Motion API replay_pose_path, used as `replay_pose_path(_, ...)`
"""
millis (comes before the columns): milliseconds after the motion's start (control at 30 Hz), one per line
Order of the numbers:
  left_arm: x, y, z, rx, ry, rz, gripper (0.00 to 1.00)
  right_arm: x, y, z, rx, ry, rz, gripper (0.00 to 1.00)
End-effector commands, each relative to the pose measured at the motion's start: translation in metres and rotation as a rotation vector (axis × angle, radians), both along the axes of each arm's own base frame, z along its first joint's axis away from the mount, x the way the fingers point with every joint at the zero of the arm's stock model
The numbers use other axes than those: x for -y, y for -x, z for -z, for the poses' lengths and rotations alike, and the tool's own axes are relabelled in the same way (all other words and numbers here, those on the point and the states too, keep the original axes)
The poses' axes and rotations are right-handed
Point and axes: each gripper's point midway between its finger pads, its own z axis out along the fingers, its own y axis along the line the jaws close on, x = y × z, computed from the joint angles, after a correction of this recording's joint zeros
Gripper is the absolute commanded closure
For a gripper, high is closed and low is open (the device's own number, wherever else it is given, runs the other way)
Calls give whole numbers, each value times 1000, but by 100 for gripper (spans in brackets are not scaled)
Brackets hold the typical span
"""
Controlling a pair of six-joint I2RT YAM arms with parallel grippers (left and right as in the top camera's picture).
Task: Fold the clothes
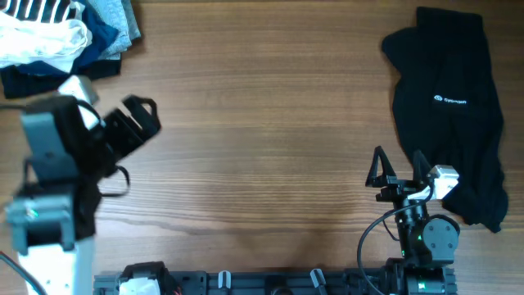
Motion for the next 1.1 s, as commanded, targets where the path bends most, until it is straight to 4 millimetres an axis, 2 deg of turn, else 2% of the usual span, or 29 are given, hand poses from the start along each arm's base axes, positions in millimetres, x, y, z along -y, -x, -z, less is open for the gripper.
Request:
replay_pose_path(0,5,17,64,11,-4,9,0,-1,1,-3,17,18,-6,0)
replay_pose_path(100,7,20,95,100,-1,17,0,-1,1,-3,17,19,-6,0)
replay_pose_path(200,8,22,116,205,-6,22,0,-1,1,-3,17,18,-6,0)
replay_pose_path(400,8,27,138,397,-18,22,0,-1,1,-3,17,19,-6,0)
replay_pose_path(567,4,31,137,488,-36,-3,0,-1,1,-3,17,18,-6,0)
replay_pose_path(867,-8,37,116,612,-82,-66,0,-1,1,-3,17,18,-6,0)
replay_pose_path(1067,-7,36,123,627,-105,-50,0,-1,1,-3,17,18,-6,0)
